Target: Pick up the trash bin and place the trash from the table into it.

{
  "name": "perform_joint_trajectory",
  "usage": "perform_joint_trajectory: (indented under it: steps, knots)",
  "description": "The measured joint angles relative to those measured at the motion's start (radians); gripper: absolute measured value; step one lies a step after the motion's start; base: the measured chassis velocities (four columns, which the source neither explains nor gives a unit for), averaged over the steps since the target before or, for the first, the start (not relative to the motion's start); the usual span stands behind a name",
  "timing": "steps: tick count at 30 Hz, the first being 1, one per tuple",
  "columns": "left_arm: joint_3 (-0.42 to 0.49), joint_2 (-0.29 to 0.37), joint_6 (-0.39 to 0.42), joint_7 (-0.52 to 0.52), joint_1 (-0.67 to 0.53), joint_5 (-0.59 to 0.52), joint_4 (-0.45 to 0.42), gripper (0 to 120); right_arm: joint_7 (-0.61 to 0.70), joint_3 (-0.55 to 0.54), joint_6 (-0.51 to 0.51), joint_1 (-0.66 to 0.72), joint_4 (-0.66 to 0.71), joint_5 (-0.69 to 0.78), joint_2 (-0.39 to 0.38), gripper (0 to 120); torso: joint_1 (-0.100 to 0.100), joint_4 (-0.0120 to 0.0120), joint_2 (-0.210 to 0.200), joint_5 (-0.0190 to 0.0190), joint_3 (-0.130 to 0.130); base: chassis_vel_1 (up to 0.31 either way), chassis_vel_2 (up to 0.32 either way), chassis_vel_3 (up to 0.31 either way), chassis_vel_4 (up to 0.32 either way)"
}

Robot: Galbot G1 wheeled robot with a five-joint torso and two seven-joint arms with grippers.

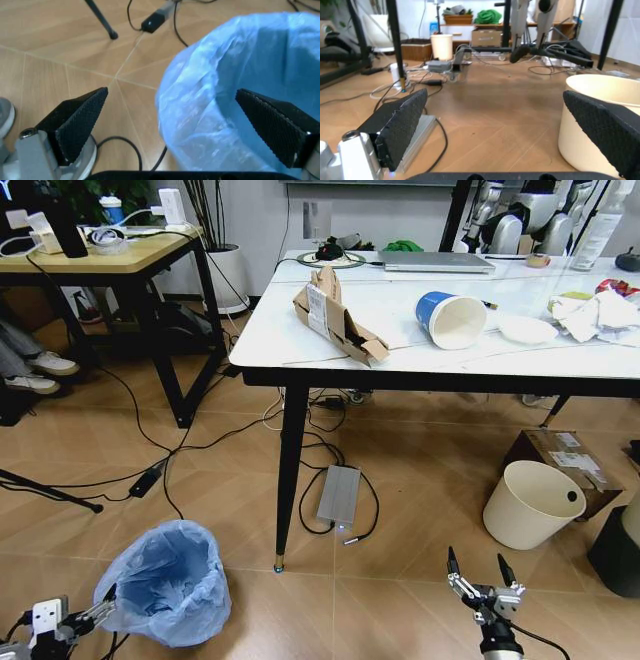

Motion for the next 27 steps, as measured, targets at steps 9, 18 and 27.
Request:
perform_joint_trajectory:
  steps: [9,18,27]
  knots:
    - [0.019,-0.001,-0.012,0.014,-0.054,-0.016,0.047,100,0.002,-0.064,0.009,-0.006,-0.015,-0.061,-0.001,100,0.000,0.0000,0.001,0.0007,0.001,0.000,0.000,0.000,0.000]
    - [0.037,-0.004,0.015,0.021,-0.081,-0.076,0.043,100,0.004,-0.066,0.002,0.003,-0.016,-0.067,-0.002,100,0.000,0.0001,0.002,0.0005,0.002,0.000,0.000,0.000,0.000]
    - [0.051,-0.009,0.078,-0.012,-0.148,-0.097,0.086,100,0.005,-0.071,-0.007,0.008,-0.017,-0.067,-0.002,100,0.001,0.0002,0.002,0.0004,0.002,0.000,0.000,0.000,0.000]
